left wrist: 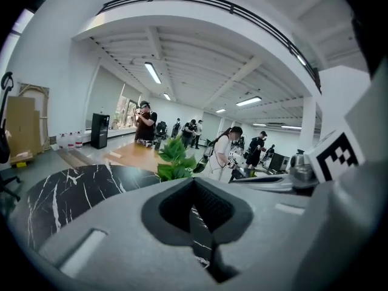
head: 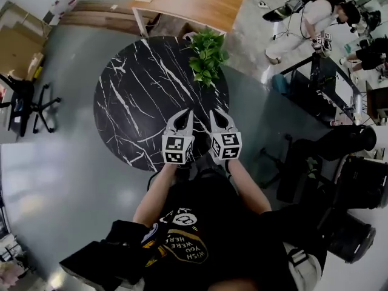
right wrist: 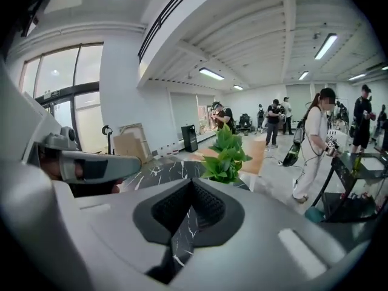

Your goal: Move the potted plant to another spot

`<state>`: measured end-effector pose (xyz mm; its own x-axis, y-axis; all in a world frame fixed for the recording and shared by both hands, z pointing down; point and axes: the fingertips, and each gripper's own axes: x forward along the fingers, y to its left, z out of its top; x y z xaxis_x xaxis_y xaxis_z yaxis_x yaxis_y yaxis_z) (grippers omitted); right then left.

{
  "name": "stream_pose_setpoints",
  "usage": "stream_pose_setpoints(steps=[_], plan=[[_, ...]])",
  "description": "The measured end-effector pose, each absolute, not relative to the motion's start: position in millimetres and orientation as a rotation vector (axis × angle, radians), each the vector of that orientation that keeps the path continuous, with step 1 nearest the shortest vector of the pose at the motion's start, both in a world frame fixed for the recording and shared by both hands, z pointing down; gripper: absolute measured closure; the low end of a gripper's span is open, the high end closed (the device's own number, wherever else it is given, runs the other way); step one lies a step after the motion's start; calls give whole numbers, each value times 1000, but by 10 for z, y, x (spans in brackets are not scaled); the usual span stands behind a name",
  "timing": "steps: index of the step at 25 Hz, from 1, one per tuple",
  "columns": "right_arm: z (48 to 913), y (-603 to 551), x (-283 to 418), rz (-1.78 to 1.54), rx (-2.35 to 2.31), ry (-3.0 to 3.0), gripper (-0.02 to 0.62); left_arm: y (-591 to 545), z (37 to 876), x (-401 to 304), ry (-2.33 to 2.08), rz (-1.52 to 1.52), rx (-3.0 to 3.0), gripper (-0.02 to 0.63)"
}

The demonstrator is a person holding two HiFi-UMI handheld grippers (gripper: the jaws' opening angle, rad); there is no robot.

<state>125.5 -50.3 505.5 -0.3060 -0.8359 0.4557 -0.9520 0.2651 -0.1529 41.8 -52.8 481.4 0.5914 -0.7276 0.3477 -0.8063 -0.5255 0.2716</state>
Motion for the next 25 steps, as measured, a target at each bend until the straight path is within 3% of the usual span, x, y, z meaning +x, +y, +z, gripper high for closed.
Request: stream_pose_setpoints(steps=[9,25], plan=[[4416,-166,1208,498,1701,-2305,594,-248,4204,481,-1235,172,2474,601],[4192,-125,1291,412,1706,-2348,594,-195,3986,699,-1243,166,2565,601]])
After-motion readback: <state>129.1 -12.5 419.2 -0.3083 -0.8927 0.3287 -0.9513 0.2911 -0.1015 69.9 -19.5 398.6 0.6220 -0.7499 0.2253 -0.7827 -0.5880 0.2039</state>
